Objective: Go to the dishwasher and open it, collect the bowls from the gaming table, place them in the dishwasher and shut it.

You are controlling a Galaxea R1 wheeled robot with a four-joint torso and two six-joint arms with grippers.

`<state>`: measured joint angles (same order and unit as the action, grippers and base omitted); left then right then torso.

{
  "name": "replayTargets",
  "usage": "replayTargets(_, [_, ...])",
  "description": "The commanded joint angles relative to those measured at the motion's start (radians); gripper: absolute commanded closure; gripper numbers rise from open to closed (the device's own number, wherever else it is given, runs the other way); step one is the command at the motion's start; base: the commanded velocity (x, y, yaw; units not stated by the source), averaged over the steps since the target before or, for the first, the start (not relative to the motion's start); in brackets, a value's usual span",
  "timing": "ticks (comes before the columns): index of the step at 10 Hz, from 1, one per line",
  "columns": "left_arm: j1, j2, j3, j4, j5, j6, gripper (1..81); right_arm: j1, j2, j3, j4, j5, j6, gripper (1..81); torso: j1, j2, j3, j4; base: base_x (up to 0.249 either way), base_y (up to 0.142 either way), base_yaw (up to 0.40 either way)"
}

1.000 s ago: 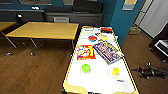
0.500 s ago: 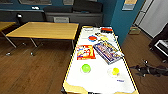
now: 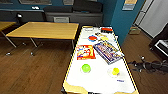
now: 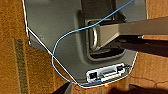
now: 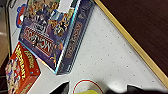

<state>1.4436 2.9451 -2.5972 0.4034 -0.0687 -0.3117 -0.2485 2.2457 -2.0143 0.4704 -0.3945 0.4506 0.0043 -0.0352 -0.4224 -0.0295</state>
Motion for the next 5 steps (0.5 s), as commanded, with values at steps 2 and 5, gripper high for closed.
replayTargets(2, [-0.001, -0.001, 0.003, -0.008, 0.064, 0.000, 1.0, 0.145, 0.034, -0.079, 0.027, -0.067, 0.022, 1.0, 0.000, 0.000, 0.000, 0.000, 0.000, 0.000, 0.000])
replayTargets(5, [-0.001, -0.001, 0.003, -0.008, 0.064, 0.000, 1.0, 0.120, 0.086, -0.130, 0.030, -0.067, 0.034, 1.0, 0.000, 0.000, 0.000, 0.000, 0.000, 0.000, 0.000])
